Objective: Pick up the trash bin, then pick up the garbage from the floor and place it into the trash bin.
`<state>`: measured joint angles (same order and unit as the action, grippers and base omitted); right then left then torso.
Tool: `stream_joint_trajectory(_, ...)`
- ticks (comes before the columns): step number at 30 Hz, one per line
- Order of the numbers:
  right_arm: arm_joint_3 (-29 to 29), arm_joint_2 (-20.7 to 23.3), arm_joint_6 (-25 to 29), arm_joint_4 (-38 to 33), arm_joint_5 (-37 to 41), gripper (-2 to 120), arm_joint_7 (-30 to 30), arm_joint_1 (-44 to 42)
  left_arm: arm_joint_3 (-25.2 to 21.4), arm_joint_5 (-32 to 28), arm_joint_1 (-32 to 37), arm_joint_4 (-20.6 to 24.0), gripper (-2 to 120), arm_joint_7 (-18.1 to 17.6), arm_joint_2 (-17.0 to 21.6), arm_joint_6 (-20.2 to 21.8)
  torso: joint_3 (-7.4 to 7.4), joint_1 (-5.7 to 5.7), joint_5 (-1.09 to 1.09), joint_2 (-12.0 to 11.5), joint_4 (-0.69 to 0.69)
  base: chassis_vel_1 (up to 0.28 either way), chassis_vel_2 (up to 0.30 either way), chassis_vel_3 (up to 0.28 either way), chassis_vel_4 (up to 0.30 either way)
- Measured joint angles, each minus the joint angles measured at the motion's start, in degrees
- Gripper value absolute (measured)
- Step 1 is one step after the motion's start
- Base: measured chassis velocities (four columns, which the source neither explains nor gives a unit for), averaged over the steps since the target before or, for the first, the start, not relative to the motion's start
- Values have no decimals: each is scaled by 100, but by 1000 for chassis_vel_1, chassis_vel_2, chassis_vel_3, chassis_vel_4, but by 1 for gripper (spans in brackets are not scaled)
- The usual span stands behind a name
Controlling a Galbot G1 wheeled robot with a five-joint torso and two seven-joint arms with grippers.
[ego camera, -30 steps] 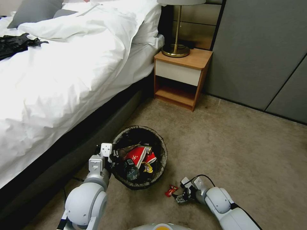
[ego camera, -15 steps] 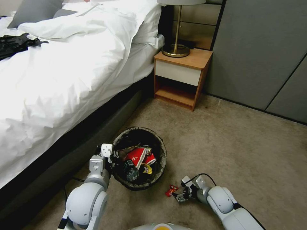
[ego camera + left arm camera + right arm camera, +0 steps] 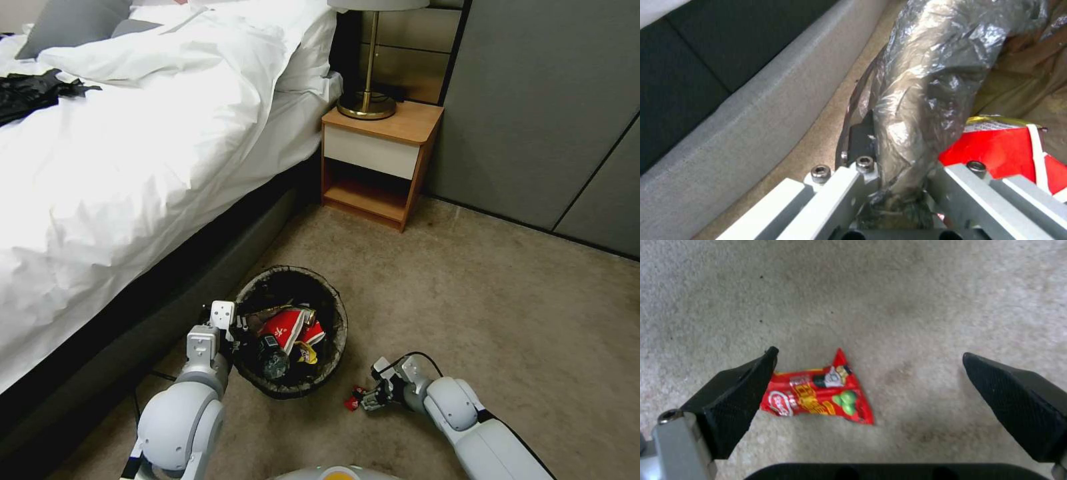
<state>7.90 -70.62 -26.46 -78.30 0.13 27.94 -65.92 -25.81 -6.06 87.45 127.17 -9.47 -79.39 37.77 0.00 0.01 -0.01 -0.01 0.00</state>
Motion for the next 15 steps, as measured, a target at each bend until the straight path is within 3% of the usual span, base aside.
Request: stream_joint_trajectory(15, -100, -83, 17, 106, -2, 100, -18, -52, -13, -7, -15, -17, 0, 6, 6, -3, 0, -1, 1, 0, 0, 0, 0, 0, 0)
